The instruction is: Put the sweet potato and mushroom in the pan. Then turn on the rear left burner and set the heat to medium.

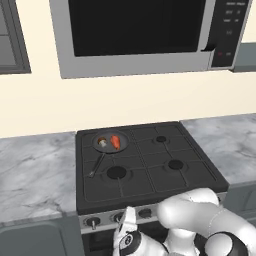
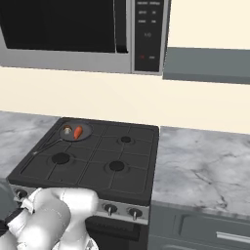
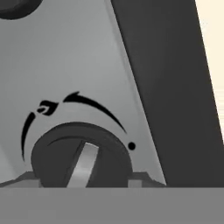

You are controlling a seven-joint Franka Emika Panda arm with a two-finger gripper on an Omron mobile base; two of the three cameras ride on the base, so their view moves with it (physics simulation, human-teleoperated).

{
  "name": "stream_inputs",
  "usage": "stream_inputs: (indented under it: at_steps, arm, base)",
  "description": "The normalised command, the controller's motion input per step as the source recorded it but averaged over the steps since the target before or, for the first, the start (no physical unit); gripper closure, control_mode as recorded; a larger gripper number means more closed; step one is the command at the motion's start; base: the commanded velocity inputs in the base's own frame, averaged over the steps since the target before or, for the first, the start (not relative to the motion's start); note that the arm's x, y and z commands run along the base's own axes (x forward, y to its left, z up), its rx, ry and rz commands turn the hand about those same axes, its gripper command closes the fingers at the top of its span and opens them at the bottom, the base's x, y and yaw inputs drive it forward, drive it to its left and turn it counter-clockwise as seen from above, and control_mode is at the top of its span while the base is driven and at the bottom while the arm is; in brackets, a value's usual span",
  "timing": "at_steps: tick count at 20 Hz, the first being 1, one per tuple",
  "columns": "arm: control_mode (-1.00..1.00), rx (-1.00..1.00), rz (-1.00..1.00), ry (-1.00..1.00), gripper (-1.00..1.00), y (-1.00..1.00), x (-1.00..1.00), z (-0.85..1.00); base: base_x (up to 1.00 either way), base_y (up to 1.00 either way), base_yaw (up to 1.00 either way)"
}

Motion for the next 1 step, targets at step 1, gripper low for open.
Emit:
stream_inputs:
  at_steps: [1]
  arm:
    - [-1.0,-0.19,-0.23,-0.12,1.0,0.0,-0.28,0.54]
  base:
    - [0.0,0.0,0.0]
